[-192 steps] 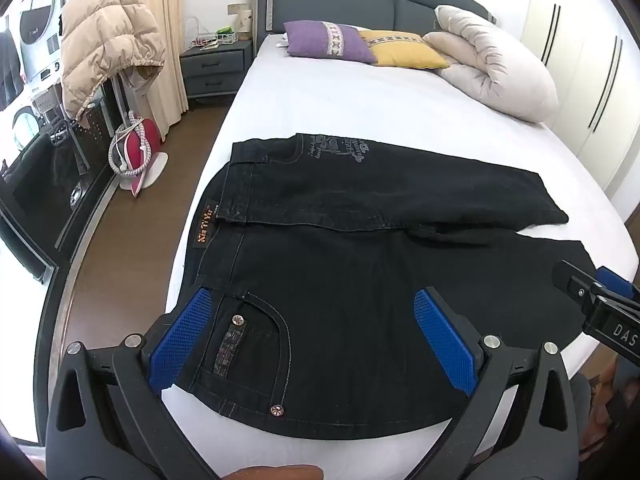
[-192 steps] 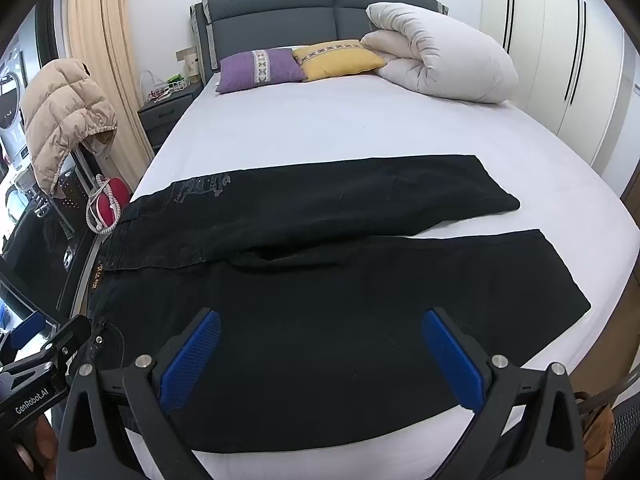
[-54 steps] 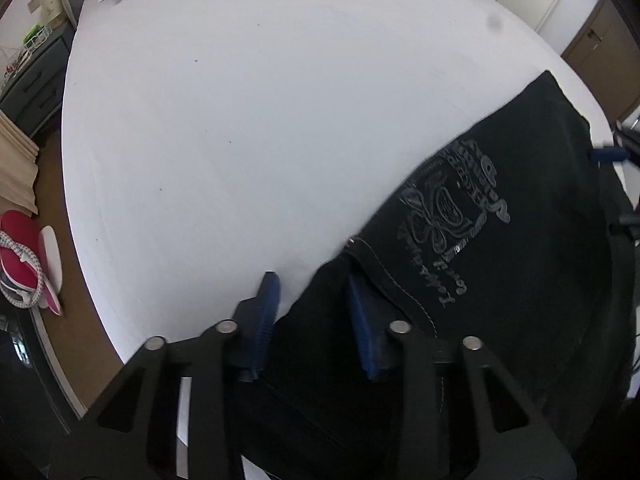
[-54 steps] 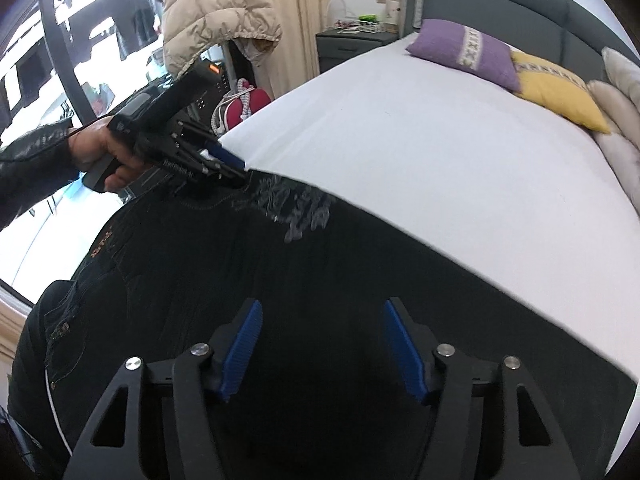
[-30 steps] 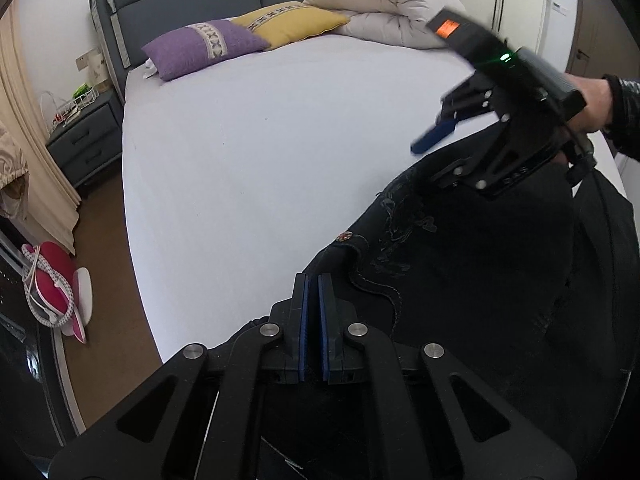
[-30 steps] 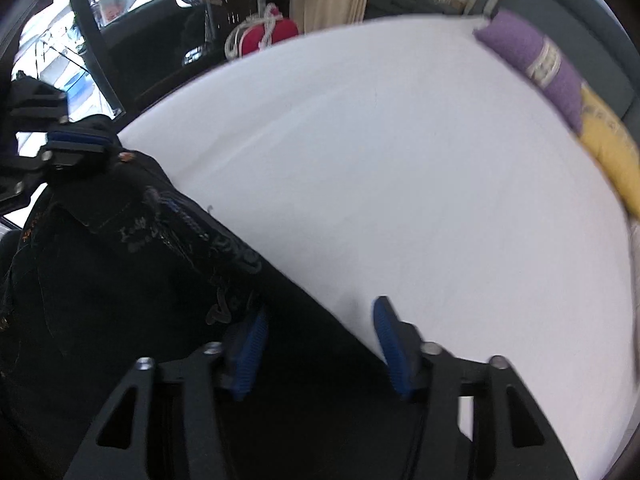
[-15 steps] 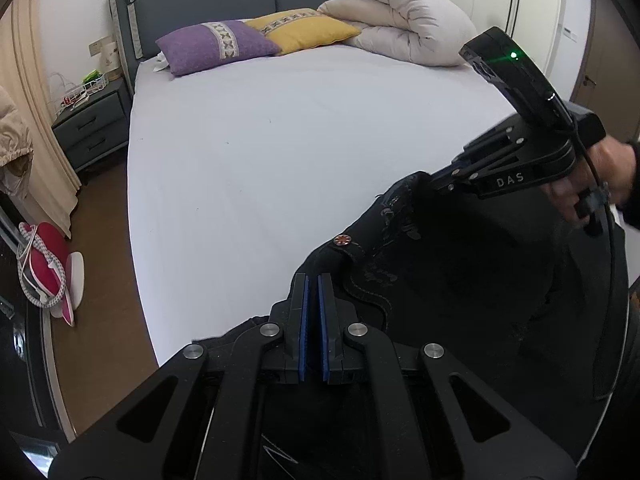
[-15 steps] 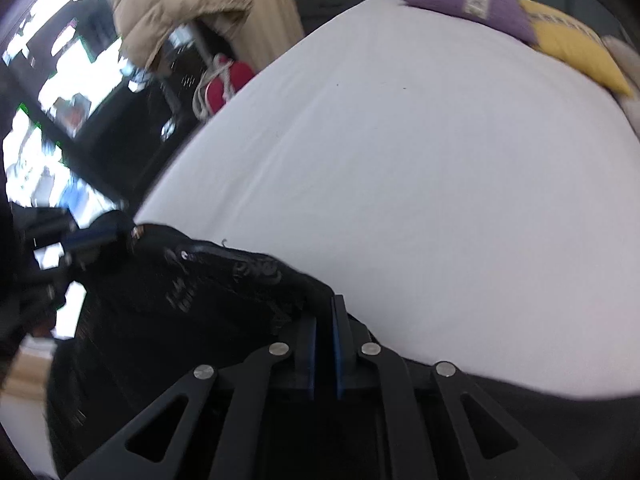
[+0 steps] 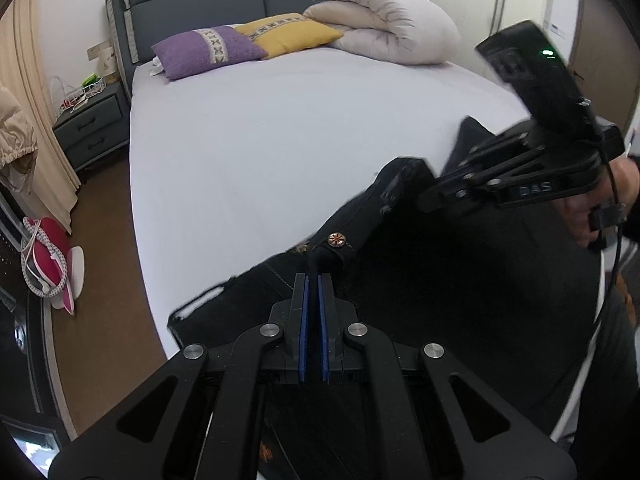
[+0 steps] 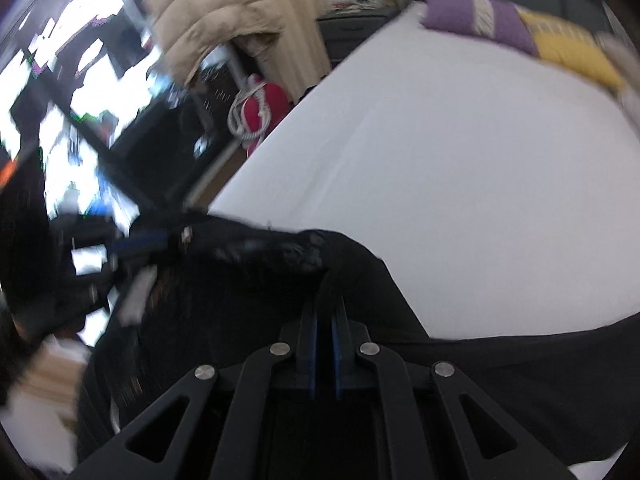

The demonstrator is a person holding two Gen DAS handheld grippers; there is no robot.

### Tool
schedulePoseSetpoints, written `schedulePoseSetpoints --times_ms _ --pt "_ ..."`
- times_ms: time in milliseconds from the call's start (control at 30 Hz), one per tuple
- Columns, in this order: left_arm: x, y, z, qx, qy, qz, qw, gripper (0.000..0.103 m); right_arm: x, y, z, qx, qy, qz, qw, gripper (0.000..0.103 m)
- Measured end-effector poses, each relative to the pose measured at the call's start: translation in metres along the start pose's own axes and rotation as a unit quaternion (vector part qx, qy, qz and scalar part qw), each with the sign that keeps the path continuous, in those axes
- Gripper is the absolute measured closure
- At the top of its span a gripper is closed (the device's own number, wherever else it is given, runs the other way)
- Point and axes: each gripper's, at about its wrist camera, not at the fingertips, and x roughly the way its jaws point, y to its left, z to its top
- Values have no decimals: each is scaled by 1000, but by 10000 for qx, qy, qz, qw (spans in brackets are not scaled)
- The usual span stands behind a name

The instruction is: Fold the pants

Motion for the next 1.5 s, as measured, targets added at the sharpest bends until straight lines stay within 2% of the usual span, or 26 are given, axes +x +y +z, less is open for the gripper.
schedulePoseSetpoints --times_ms 133,200,367,433,633,733,767,867,1033,1233,1333,1500 --pt "-27 -27 -37 136 154 -96 9997 100 -19 37 -46 -1094 293 -615 9917 96" --pt "-38 -45 -58 247 223 -210 9992 100 -26 48 -66 -1383 349 -748 9869 96" --pt "-59 -83 -99 469 449 -393 9971 100 -35 83 -115 -2264 446 -1271 9647 96" --pt "-68 -97 -115 585 529 -478 9957 100 -38 94 -132 -2611 524 -1419 9534 96" --pt "-84 -126 -151 724 729 -687 9923 100 -35 116 -177 -3208 788 -1623 9298 96" --pt "-88 -140 -167 905 830 -717 9898 100 -28 125 -190 -3408 896 -1713 9200 96" --pt "-89 -143 -172 937 860 -718 9893 100 -25 123 -184 -3419 920 -1704 9196 96" --pt "-90 -154 -185 1029 947 -719 9876 100 -22 128 -192 -3472 961 -1744 9164 96" --pt "-96 -170 -196 1174 987 -777 9851 100 -18 139 -205 -3712 1039 -1990 9010 96" --pt "-101 -167 -193 1207 1030 -812 9840 100 -16 145 -210 -3819 1069 -2125 8931 96" --pt "-99 -158 -189 1167 1051 -804 9843 99 -10 145 -213 -3782 1102 -2171 8931 96" --pt "-99 -153 -194 1072 1044 -805 9855 98 -11 159 -238 -3861 1105 -2349 8852 96"
